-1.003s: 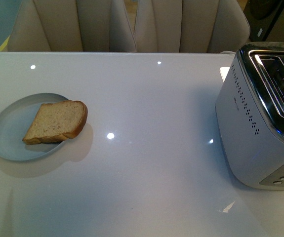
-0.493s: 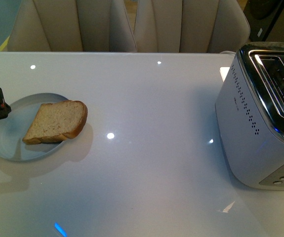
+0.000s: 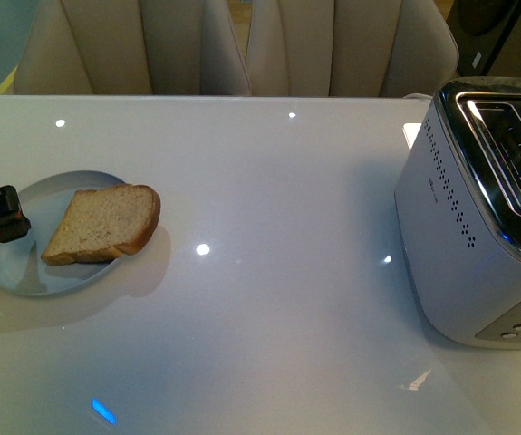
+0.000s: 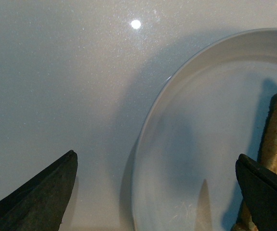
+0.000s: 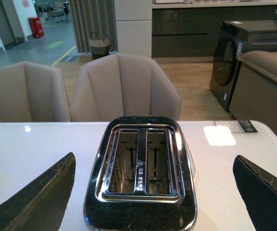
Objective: Left arm holds plate, right arm toasts bread
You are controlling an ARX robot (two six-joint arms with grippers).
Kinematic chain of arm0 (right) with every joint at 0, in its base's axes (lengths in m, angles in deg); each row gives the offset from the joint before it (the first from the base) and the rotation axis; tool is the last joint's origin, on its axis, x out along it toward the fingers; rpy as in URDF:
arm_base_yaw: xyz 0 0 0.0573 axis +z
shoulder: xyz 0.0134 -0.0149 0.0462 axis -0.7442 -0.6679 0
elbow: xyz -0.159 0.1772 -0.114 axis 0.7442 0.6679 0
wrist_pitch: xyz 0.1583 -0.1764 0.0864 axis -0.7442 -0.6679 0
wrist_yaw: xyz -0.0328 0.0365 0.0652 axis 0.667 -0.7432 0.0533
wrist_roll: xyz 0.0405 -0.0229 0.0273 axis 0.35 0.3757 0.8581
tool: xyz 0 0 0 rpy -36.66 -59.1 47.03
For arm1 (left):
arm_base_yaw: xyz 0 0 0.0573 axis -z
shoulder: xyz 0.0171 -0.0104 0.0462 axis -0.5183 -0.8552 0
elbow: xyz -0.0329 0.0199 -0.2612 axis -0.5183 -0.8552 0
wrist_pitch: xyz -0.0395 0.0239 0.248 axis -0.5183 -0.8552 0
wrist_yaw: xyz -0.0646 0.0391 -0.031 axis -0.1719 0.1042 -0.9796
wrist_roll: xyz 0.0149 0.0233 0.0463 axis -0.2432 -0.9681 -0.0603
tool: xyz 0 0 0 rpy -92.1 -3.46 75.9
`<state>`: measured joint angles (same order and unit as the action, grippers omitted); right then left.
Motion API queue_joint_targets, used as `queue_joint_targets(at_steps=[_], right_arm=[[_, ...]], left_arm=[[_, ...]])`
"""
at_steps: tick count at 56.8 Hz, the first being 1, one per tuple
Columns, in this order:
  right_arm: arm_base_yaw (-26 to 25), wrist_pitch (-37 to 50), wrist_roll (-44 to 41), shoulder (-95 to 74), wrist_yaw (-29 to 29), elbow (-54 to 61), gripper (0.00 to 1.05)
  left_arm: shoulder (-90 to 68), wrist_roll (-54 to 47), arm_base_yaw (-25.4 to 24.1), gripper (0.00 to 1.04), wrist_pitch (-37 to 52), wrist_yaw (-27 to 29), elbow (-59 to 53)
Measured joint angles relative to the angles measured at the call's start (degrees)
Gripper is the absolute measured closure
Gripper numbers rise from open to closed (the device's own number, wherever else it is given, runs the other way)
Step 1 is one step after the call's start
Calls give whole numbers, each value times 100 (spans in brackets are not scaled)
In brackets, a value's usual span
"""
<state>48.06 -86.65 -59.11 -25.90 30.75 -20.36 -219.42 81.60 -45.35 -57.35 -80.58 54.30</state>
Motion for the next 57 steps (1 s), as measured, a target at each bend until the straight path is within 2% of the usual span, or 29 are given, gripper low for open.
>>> queue_joint_targets(at_steps=[10,23,28,33,38,57], right_arm=[[0,-2,-2,0,2,0,9],[0,-2,0,0,0,0,9],[0,-2,-2,0,2,0,9],[0,-2,0,0,2,0,9],[0,-2,-2,0,2,0,9],[0,-2,0,0,2,0,9]], left_arm=[[-140,-35,63,7,-28,35,48],[-195,111,76,56,-74,57,70],[-195,201,79,69,-118,48,70],[-170,433,72,90,-227,-9,70],[-98,662,39,100,-299,-127,66],[197,1327,-90,101,-319,-433,-339]])
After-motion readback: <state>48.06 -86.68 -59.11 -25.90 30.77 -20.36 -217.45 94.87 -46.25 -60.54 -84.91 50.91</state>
